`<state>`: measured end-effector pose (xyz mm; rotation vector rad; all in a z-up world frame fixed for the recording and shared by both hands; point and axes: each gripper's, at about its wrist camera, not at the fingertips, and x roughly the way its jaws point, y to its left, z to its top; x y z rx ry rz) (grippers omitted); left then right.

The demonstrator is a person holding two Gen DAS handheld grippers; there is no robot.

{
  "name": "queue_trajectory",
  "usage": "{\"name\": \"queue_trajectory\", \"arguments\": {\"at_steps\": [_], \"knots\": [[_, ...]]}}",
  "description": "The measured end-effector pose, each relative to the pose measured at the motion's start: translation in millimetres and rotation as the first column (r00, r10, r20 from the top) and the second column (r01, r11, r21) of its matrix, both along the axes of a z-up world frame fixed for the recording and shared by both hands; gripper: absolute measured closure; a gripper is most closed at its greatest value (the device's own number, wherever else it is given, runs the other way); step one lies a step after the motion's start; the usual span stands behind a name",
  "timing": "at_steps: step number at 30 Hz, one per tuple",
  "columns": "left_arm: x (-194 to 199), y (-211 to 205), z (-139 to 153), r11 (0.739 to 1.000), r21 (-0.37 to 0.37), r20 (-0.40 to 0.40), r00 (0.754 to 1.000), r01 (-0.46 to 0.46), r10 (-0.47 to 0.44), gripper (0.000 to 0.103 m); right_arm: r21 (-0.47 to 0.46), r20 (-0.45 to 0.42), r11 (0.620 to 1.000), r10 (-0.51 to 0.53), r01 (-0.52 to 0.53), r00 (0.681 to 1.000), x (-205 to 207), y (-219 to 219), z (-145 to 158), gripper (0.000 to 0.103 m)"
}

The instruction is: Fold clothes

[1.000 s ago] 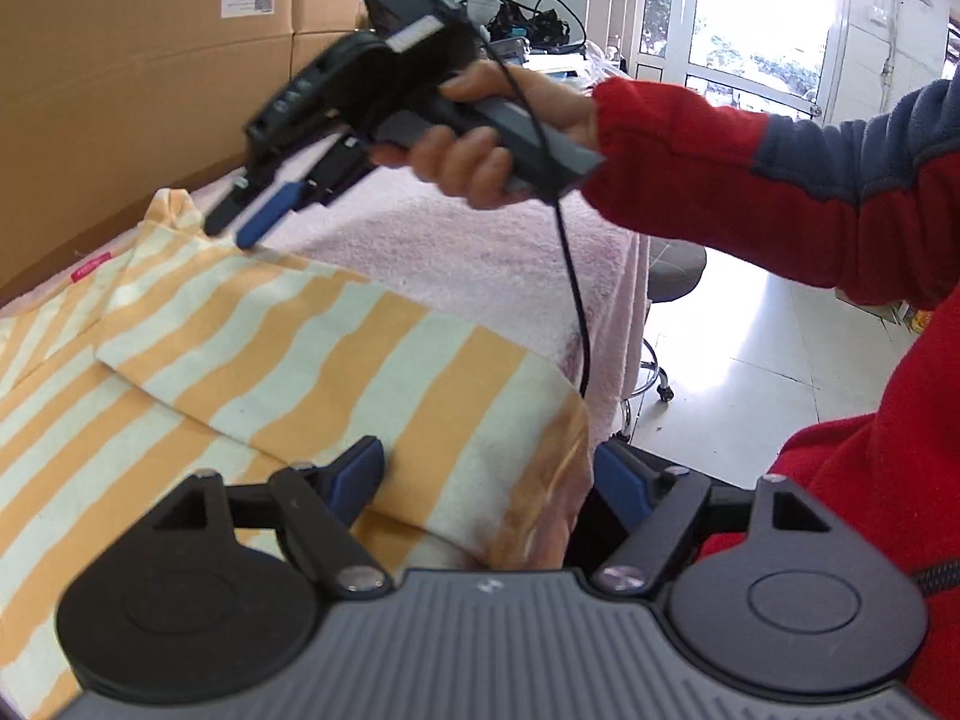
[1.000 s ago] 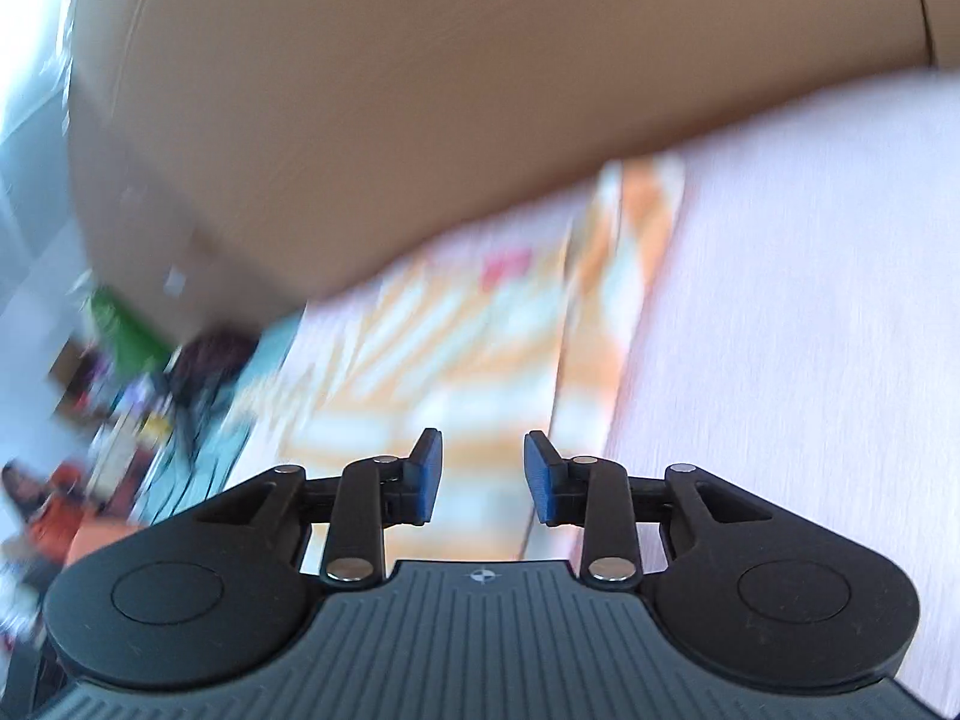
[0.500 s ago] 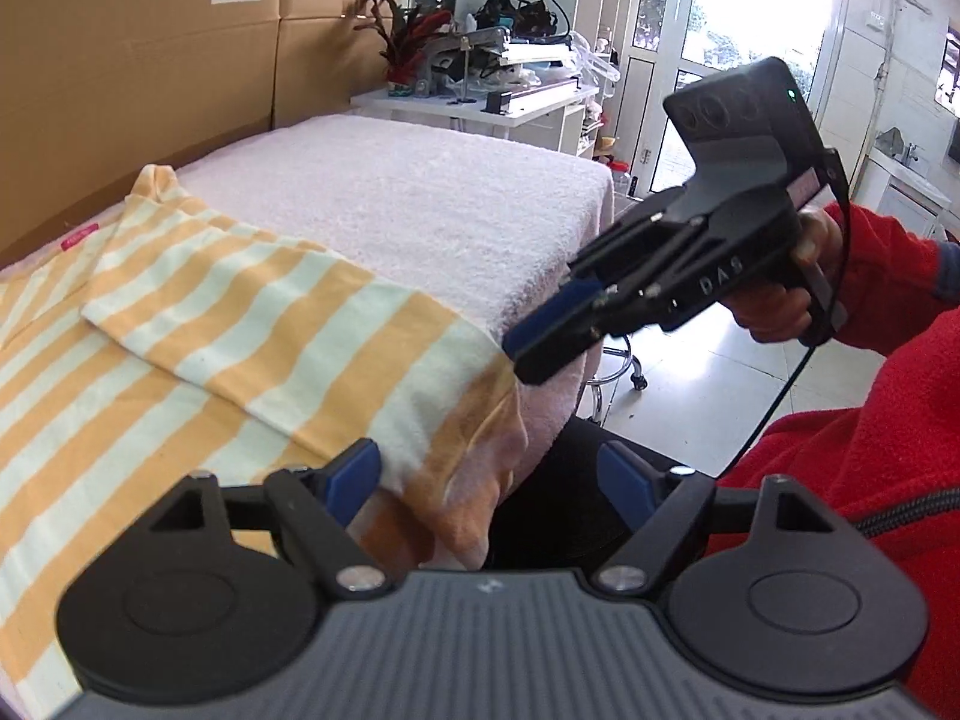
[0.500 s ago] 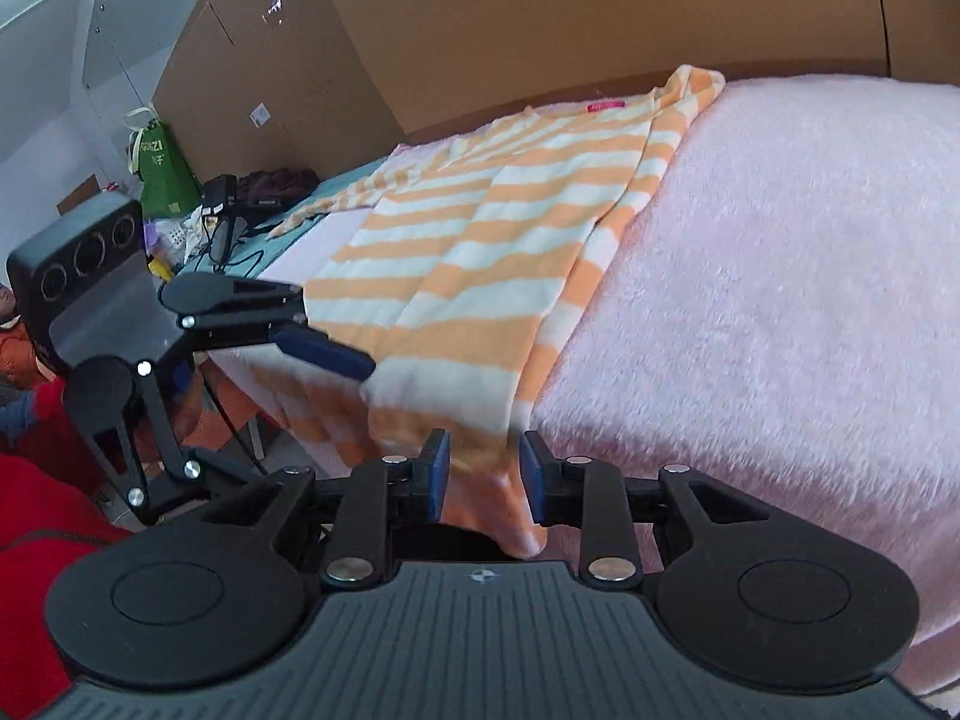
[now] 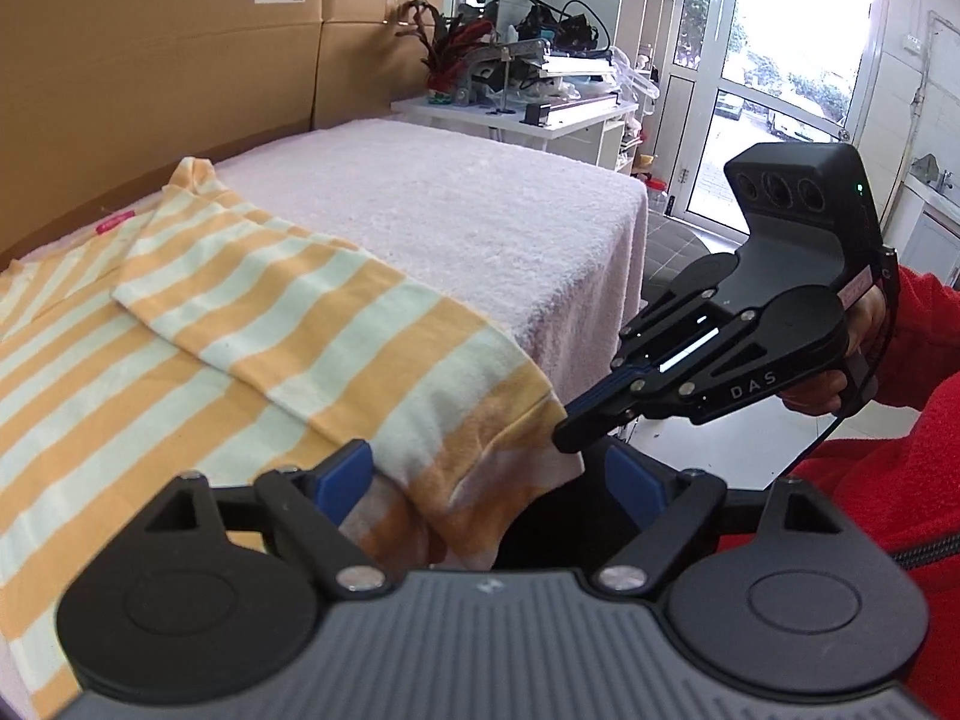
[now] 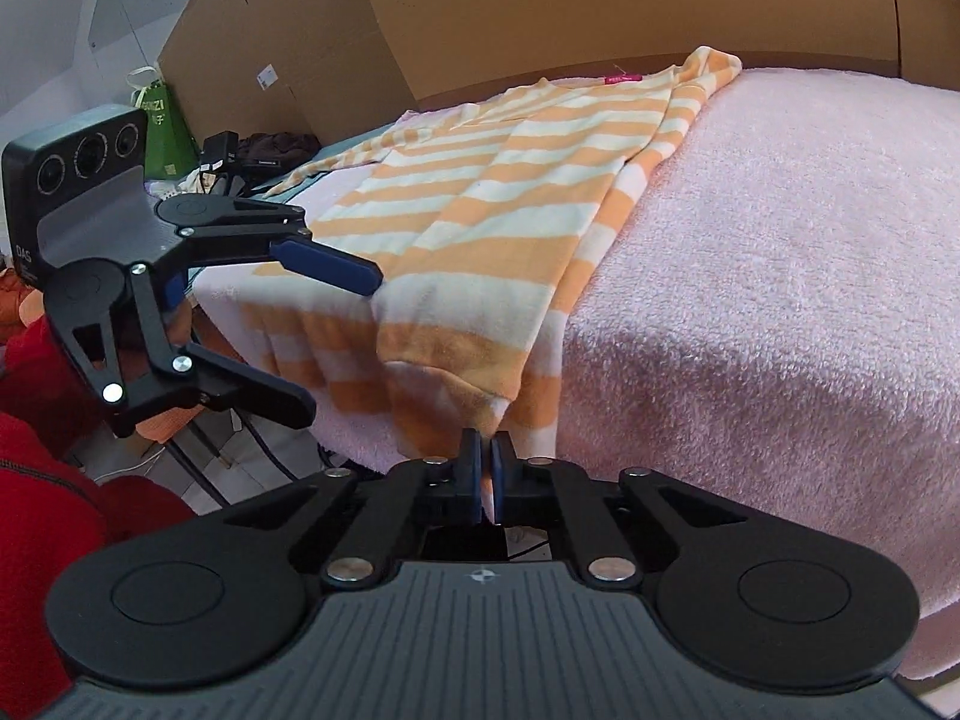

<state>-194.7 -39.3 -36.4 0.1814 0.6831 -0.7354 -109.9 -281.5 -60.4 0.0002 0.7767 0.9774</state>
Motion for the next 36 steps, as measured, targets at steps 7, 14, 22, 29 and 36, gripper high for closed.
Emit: {"name": "queue_trajectory", "arguments": {"at_steps": [7, 14, 22, 29, 36], "knots": [[-7.1, 9.8, 15.4, 1.0, 0.012, 0.061, 0.998, 0.002, -0.003, 0.014, 0.179, -0.064, 0.983, 0.062, -0.049, 0.996, -6.1, -17.8, 12.4, 0.099], [0.6, 10.2, 13.7, 1.0, 0.014, 0.063, 0.998, -0.013, 0.012, 0.012, -0.034, -0.136, 0.999, -0.037, 0.033, 0.99, 7.3, 4.4, -43.6, 0.101], [11.6, 0.6, 15.6, 1.0, 0.009, 0.087, 0.996, 0.03, -0.031, 0.012, 0.012, 0.0, 0.995, -0.099, 0.099, 0.995, 1.7, -13.6, -1.9, 0.078], [27.8, -7.6, 13.4, 0.999, 0.026, 0.085, 0.995, 0.046, -0.049, 0.012, 0.052, -0.021, 0.998, -0.036, 0.037, 0.999, 13.3, 6.1, -8.2, 0.096], [23.7, 6.4, 12.3, 1.0, 0.003, 0.075, 0.997, 0.025, -0.026, 0.008, 0.016, 0.006, 1.0, 0.017, -0.017, 1.0, 6.2, 3.9, 2.9, 0.099]]}}
